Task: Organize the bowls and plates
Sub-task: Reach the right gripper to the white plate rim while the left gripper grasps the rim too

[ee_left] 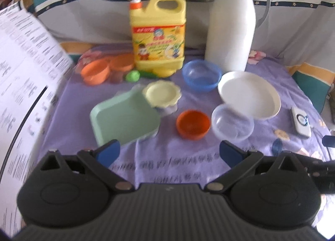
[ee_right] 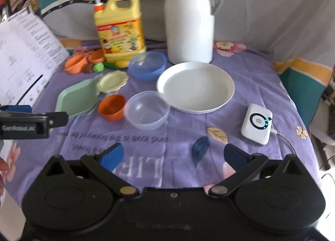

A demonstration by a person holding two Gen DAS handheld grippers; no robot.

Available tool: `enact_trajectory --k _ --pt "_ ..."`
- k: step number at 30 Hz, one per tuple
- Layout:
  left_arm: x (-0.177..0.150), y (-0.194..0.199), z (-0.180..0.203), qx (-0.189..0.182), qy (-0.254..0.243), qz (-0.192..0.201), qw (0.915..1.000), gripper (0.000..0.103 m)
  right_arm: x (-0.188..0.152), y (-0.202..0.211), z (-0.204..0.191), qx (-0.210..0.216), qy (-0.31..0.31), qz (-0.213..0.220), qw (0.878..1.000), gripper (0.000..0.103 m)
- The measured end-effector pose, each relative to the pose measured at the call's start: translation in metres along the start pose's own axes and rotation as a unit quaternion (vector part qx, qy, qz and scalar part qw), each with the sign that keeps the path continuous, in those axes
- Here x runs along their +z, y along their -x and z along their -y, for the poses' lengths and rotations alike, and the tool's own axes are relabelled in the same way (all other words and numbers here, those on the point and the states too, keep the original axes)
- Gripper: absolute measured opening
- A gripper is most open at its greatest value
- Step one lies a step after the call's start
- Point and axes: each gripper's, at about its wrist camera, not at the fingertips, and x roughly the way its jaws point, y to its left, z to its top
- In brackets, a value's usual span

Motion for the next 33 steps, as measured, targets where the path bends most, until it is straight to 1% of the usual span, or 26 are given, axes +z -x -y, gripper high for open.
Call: enact_trajectory --k 2,6,8,10,12,13,14,17,18,19,20,21,22,23,24,26,28,30,33 --pt "0.015 -0.01 0.01 -0.001 -0.012 0.001 0.9999 0.103 0.012 -0.009 0.016 -0.011 -0.011 0.002 1.0 0.103" --pt "0.041 -0.035 0.032 0.002 -0.045 0.004 0.999 0.103 0.043 -0.036 0.055 -0.022 -0.055 0.003 0.998 0.102" --pt "0.053 -0.051 0.043 0.001 -0.052 0.001 0.9986 0.103 0.057 -0.051 0.072 -0.021 -0.065 0.007 0.998 0.088" --pt "0.062 -0.067 0.05 -0.004 -0.051 -0.008 0.9987 0.103 0.072 -0.07 0.085 -0.022 -0.066 0.0 0.998 0.083" --pt "0.07 -0.083 0.058 -0.011 -0.049 -0.019 0.9985 0.103 0.083 -0.09 0.097 -0.024 -0.067 -0.007 0.997 0.073" --pt "0.074 -0.091 0.061 -0.015 -0.049 -0.023 0.9984 0.103 0.088 -0.101 0.104 -0.025 -0.069 -0.011 0.997 0.064" --pt "0.076 -0.097 0.066 -0.018 -0.051 -0.026 0.9982 0.103 0.091 -0.112 0.112 -0.026 -0.073 -0.015 0.997 0.06" --pt "0.082 -0.114 0.077 -0.021 -0.055 -0.03 0.9978 0.103 0.095 -0.142 0.125 -0.026 -0.087 -0.032 0.995 0.038" --pt "0.083 -0.12 0.08 -0.024 -0.054 -0.032 0.9977 0.101 0.096 -0.152 0.13 -0.025 -0.09 -0.04 0.995 0.035" --pt "0.084 -0.124 0.083 -0.027 -0.053 -0.035 0.9976 0.099 0.096 -0.162 0.132 -0.024 -0.09 -0.045 0.995 0.026" --pt "0.086 -0.129 0.086 -0.03 -0.052 -0.039 0.9974 0.094 0.095 -0.17 0.133 -0.025 -0.088 -0.05 0.995 0.018" --pt "0.087 -0.134 0.089 -0.036 -0.051 -0.043 0.9971 0.09 0.094 -0.178 0.134 -0.028 -0.086 -0.054 0.994 0.014" --pt "0.089 -0.138 0.092 -0.04 -0.052 -0.047 0.9968 0.088 0.093 -0.184 0.135 -0.031 -0.083 -0.057 0.994 0.011" --pt "0.09 -0.142 0.096 -0.044 -0.054 -0.05 0.9963 0.083 0.091 -0.19 0.136 -0.031 -0.082 -0.058 0.994 0.01" --pt "0.091 -0.146 0.1 -0.048 -0.058 -0.054 0.9957 0.08 0.09 -0.193 0.138 -0.03 -0.081 -0.056 0.995 0.009" --pt "0.091 -0.153 0.11 -0.053 -0.071 -0.061 0.9943 0.077 0.088 -0.194 0.14 -0.039 -0.073 -0.049 0.995 0.007" --pt "0.091 -0.159 0.119 -0.053 -0.078 -0.065 0.9934 0.076 0.085 -0.192 0.145 -0.059 -0.072 -0.042 0.995 0.007" --pt "0.092 -0.165 0.13 -0.054 -0.084 -0.067 0.9927 0.076 0.083 -0.191 0.157 -0.073 -0.088 -0.037 0.993 0.007" --pt "0.095 -0.173 0.147 -0.057 -0.093 -0.071 0.9915 0.076 0.08 -0.193 0.172 -0.06 -0.116 -0.036 0.991 0.007"
